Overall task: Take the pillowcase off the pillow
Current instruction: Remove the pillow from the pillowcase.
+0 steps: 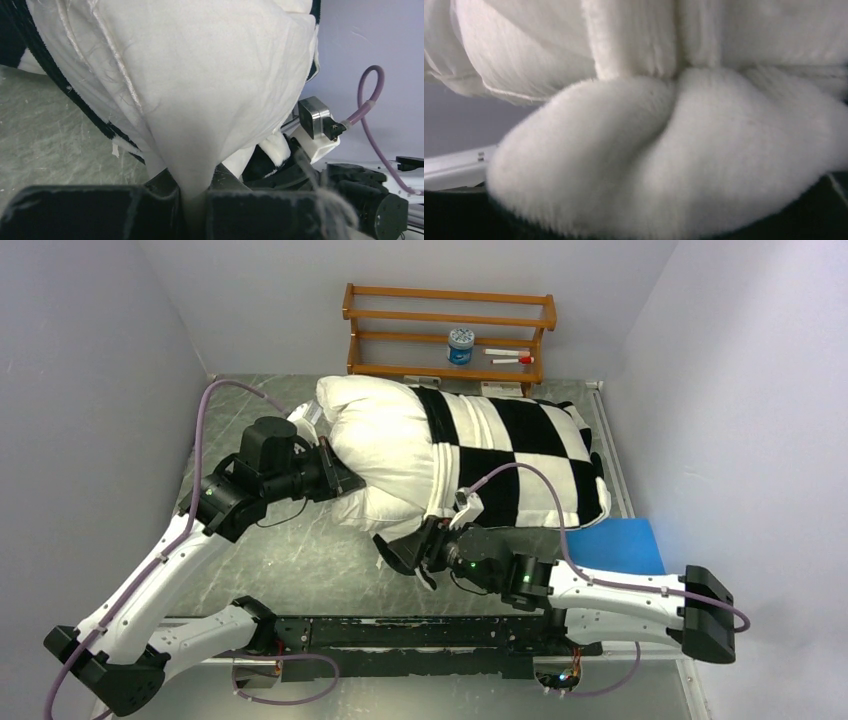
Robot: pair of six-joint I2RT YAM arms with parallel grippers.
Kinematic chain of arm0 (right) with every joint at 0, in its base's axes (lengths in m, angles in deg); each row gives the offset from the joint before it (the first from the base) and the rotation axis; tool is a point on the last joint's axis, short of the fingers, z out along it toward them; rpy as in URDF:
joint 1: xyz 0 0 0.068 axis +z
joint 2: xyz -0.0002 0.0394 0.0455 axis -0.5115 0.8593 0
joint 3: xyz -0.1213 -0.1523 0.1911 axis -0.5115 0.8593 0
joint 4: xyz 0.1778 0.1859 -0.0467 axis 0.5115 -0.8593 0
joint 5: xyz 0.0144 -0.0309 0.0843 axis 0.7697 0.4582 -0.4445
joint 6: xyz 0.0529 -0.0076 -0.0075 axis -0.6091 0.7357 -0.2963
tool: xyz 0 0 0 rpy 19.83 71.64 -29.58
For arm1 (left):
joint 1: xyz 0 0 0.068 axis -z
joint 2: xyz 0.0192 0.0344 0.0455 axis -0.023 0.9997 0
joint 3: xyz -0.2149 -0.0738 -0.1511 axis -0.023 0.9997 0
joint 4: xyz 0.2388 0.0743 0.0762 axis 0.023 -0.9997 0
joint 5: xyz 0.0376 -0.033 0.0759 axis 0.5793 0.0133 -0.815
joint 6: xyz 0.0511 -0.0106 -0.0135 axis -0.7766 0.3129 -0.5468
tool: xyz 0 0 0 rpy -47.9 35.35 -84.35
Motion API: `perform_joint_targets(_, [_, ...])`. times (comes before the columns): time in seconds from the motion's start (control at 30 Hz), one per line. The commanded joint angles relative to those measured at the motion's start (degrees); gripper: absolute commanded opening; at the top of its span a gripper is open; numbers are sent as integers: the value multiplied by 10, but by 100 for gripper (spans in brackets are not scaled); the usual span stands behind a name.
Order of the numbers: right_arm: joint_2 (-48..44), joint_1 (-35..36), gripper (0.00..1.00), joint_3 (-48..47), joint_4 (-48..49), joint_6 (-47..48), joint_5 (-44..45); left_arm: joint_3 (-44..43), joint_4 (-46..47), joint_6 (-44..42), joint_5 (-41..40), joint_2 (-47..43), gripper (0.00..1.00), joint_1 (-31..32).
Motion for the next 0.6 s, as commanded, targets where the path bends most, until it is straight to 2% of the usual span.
perform_joint_targets(0.0, [40, 15, 72, -10, 113, -54, 127, -2, 115, 29, 41, -27, 5, -4])
perform_joint_targets(0.1, [81, 15, 74, -15, 143, -70, 180, 10, 118, 36, 39, -35, 5, -4])
perform_joint_targets(0.27, [108, 15, 77, -2, 223, -123, 192, 25, 119, 41, 41, -42, 5, -3])
perform_joint_targets(0.4, [120, 15, 78, -30, 166, -129, 238, 30, 119, 45, 40, -46, 5, -4])
perform_joint_targets(0.47, [143, 15, 78, -66, 53, -183, 276, 33, 126, 47, 45, -45, 5, -4])
perform_joint_targets(0.57, [179, 14, 75, -93, -57, -213, 361, 26, 124, 51, 44, -44, 5, -3])
